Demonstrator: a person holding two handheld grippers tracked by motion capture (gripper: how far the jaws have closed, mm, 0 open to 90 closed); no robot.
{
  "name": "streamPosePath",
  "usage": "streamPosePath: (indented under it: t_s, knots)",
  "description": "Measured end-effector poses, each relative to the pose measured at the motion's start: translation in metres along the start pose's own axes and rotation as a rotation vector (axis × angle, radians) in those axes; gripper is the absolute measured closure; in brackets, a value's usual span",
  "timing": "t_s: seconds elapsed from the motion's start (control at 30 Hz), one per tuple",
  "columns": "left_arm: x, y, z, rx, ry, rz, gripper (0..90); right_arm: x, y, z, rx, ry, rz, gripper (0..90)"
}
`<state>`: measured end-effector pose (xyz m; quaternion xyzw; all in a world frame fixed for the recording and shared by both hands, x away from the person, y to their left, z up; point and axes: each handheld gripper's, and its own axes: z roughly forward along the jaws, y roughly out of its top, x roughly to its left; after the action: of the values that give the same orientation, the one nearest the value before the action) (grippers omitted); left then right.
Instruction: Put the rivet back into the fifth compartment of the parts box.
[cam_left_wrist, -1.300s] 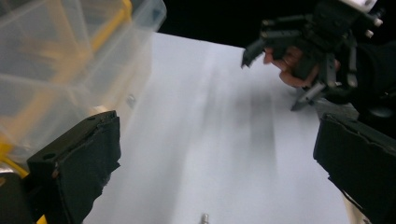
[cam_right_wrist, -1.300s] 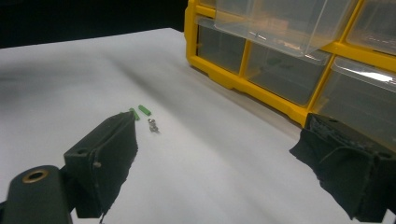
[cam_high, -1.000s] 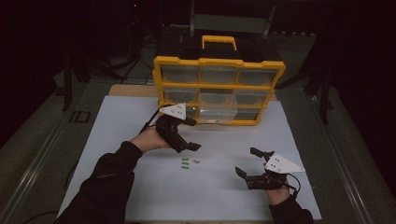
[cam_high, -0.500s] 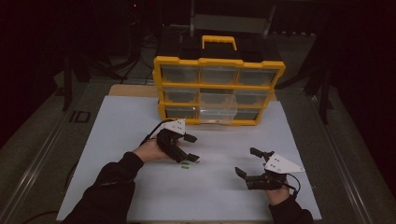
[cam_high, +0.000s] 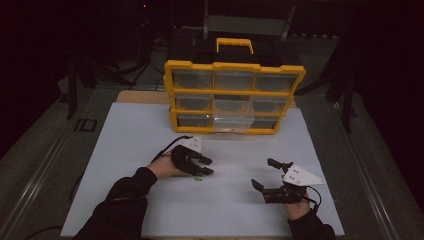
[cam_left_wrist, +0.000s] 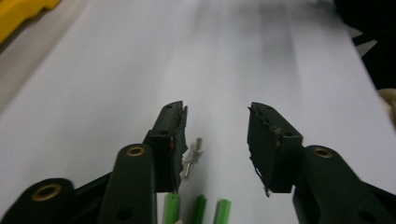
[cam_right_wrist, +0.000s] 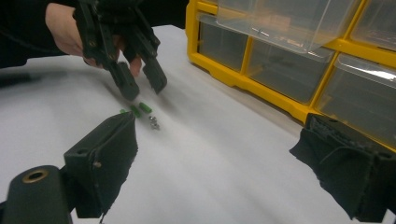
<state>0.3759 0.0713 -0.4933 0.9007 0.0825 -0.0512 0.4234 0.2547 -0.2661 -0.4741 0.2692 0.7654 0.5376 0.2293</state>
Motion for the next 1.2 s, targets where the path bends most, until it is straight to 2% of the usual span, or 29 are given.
streamPosePath:
  t_s: [0.2,0.53,0.73,0.93,1.2]
  knots:
    - [0.004,-0.007,0.008,0.040,0.005,-0.002,64.9,0.000,0.000,0.000,0.000,0.001,0.001,11.3]
    - [0.009,-0.013,0.023,0.100,0.025,-0.018,73.9,-0.001,-0.001,0.000,0.003,0.001,0.003,11.3]
    - [0.011,-0.014,0.025,0.101,0.032,-0.024,79.7,-0.001,-0.001,0.000,0.002,0.001,0.004,11.3]
    - [0.011,-0.013,0.025,0.109,0.034,-0.017,80.6,-0.001,-0.001,0.001,0.003,0.000,0.002,11.3]
    - [0.012,-0.013,0.024,0.097,0.026,-0.032,81.3,-0.001,-0.001,0.001,0.002,0.000,0.003,11.3]
